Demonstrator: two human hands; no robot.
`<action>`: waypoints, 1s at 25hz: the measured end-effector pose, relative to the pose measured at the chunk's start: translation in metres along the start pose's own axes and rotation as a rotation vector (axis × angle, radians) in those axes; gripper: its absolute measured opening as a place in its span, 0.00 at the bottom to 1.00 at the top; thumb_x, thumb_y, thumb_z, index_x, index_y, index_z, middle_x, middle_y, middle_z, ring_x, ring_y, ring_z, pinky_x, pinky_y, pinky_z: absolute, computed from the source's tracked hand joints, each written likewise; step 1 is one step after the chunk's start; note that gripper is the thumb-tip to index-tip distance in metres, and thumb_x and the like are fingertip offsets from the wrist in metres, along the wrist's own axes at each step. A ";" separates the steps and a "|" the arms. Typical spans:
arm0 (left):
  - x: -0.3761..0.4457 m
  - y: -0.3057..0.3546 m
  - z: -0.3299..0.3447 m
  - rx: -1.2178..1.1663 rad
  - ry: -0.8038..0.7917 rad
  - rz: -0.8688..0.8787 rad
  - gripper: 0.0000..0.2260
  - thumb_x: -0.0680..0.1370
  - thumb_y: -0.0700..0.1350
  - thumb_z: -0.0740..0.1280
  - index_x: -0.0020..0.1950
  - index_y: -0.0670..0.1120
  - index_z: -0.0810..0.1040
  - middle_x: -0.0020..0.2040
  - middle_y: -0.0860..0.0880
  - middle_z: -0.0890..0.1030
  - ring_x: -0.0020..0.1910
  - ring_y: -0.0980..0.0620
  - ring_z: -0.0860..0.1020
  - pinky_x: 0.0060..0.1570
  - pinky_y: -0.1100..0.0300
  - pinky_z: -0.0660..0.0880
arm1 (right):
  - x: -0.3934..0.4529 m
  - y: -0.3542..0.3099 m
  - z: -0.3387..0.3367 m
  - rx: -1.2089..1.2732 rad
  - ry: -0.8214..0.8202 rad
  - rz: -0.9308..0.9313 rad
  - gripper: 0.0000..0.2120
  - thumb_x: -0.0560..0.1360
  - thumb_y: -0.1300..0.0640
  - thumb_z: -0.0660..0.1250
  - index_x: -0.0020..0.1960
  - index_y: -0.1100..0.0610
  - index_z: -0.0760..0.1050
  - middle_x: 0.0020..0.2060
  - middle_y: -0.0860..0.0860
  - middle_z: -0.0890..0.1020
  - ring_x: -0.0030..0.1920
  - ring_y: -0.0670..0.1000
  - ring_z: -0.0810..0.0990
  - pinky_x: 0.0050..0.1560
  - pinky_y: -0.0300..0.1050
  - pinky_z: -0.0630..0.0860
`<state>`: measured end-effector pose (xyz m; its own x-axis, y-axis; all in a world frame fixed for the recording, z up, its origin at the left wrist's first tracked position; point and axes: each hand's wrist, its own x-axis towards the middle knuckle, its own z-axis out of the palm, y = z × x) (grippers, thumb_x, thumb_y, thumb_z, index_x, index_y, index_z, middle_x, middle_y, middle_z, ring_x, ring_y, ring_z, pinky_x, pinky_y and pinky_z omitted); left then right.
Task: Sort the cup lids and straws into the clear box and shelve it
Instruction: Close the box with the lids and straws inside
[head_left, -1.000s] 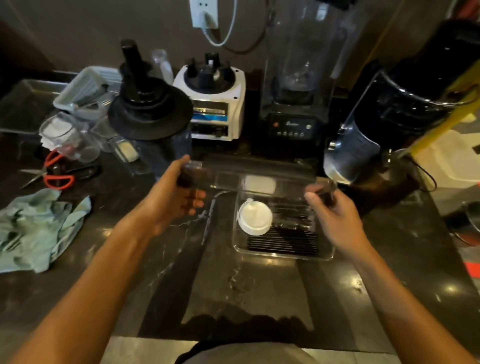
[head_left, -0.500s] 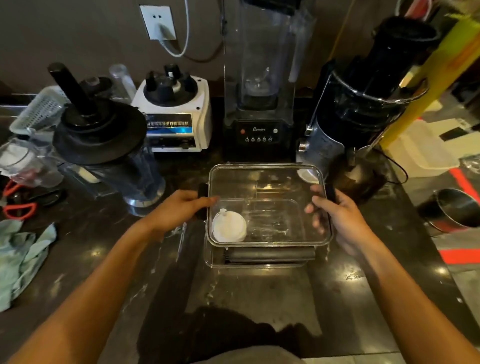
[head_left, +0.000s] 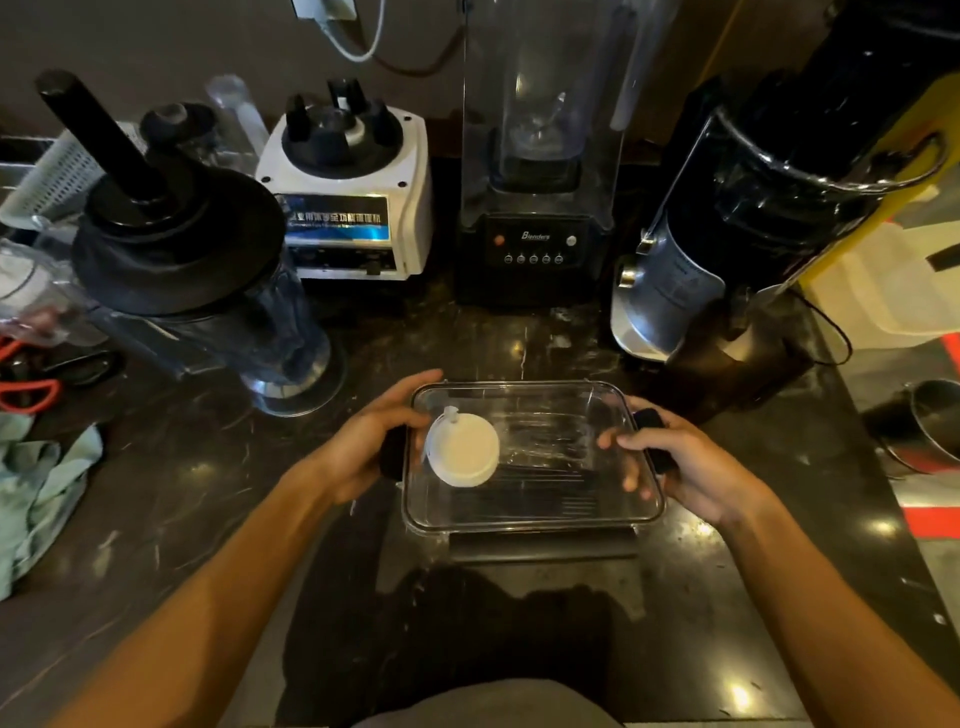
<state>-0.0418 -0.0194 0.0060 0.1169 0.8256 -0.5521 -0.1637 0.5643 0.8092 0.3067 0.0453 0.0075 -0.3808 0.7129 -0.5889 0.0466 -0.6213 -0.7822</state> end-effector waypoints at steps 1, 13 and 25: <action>0.002 0.000 0.001 0.013 0.006 -0.005 0.22 0.82 0.36 0.61 0.74 0.54 0.72 0.39 0.44 0.78 0.36 0.52 0.79 0.40 0.59 0.78 | 0.003 0.001 -0.001 0.016 0.004 -0.005 0.26 0.76 0.69 0.65 0.73 0.56 0.72 0.50 0.60 0.84 0.33 0.56 0.83 0.24 0.44 0.77; 0.015 0.019 -0.007 -0.156 -0.109 -0.120 0.20 0.76 0.35 0.59 0.64 0.48 0.79 0.31 0.45 0.74 0.27 0.54 0.73 0.27 0.62 0.74 | 0.028 -0.007 0.002 -0.002 -0.009 0.025 0.17 0.83 0.59 0.60 0.71 0.55 0.76 0.33 0.59 0.77 0.29 0.56 0.81 0.28 0.46 0.77; 0.034 -0.011 -0.009 0.548 0.121 0.180 0.25 0.76 0.37 0.74 0.71 0.51 0.74 0.57 0.50 0.83 0.58 0.49 0.81 0.61 0.51 0.80 | 0.040 -0.002 0.007 -0.371 0.234 -0.136 0.19 0.84 0.62 0.62 0.70 0.44 0.75 0.46 0.55 0.84 0.38 0.59 0.83 0.34 0.54 0.80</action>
<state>-0.0452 0.0026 -0.0239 0.0168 0.9209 -0.3895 0.3635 0.3573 0.8604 0.2851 0.0726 -0.0126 -0.1900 0.8605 -0.4727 0.3540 -0.3890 -0.8505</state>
